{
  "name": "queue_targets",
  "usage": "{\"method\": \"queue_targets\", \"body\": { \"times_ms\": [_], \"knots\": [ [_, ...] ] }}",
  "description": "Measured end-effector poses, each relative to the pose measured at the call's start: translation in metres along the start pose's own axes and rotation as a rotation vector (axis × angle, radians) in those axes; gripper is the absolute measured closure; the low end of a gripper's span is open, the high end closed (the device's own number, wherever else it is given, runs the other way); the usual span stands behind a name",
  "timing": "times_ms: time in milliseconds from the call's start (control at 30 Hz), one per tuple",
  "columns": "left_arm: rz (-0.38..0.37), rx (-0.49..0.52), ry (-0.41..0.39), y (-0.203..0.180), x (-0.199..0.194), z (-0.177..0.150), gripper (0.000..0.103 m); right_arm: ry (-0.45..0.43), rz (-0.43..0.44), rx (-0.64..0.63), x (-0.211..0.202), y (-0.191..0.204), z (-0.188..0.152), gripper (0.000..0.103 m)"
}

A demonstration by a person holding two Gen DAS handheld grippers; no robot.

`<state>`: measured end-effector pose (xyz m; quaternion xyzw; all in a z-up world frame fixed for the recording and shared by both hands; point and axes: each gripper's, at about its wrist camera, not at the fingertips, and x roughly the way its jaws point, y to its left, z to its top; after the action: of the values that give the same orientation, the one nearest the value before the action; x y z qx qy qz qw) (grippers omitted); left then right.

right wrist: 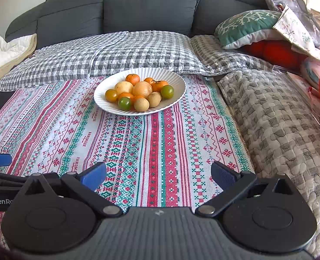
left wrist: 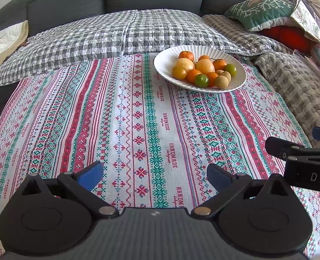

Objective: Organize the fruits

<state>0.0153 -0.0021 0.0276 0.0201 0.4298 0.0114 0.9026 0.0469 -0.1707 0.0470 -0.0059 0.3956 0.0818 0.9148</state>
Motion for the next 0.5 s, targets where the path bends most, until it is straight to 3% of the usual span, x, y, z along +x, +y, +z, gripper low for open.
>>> {"method": "queue_targets", "body": {
  "times_ms": [500],
  "knots": [
    [-0.001,-0.001,0.003,0.0005,0.0004,-0.0006,0.008,0.004,0.000,0.001,0.0015,-0.0009,-0.0011,0.000]
  ]
}}
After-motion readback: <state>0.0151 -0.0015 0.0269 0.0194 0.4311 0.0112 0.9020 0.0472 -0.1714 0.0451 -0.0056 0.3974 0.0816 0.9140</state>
